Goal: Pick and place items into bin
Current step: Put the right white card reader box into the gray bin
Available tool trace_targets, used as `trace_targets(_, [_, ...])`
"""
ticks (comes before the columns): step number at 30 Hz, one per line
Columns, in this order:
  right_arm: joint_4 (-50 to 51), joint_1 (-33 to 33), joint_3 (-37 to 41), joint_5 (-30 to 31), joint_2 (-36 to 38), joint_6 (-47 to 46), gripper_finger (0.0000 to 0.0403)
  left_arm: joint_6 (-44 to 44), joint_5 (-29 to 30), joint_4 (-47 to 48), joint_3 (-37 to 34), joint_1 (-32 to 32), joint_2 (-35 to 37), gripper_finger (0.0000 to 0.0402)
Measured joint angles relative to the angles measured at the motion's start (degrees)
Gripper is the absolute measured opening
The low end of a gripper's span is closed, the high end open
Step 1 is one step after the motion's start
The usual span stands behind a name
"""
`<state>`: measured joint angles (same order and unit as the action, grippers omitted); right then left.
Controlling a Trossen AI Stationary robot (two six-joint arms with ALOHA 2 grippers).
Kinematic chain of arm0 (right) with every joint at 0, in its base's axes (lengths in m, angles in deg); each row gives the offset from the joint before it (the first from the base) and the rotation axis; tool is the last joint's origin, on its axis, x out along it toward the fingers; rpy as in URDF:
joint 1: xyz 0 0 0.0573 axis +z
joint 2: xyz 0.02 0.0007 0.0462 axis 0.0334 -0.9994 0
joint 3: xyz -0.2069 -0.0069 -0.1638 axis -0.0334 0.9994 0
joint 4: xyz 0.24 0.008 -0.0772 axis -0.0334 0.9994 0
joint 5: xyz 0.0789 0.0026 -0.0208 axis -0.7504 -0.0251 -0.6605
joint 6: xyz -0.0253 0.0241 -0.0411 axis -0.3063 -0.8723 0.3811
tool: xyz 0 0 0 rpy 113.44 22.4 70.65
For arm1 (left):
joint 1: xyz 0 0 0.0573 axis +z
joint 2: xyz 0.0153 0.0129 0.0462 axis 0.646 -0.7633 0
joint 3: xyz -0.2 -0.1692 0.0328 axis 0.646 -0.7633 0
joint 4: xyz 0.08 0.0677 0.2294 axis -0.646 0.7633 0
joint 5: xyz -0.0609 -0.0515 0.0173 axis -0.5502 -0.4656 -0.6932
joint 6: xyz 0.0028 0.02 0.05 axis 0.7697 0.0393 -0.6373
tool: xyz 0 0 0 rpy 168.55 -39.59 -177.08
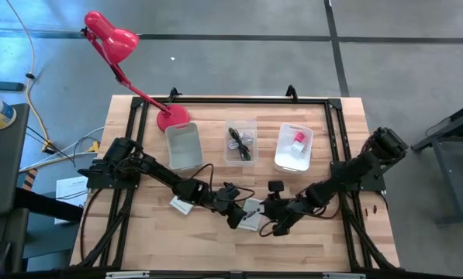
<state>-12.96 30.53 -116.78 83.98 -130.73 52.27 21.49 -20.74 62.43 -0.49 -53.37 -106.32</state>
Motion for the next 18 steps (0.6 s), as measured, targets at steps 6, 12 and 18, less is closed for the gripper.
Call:
trace_targets(6, [4.7,2.6,0.0,5.6,4.5,-1.9,0.0142,-0.7,0.2,0.0,0.0,0.0,0.0,0.0048])
trace_targets(12, [9.7,5.1,0.0,10.3,7.7,-4.6,0.0142,-3.3,0.8,0.0,0.0,0.0,0.0,0.0048])
trace_targets(18, [18.3,7.0,0.0,14.2,9.7,-12.1,0.0142,-8.9,1.2,-2.1,-0.1,0.0,0.0,0.0049])
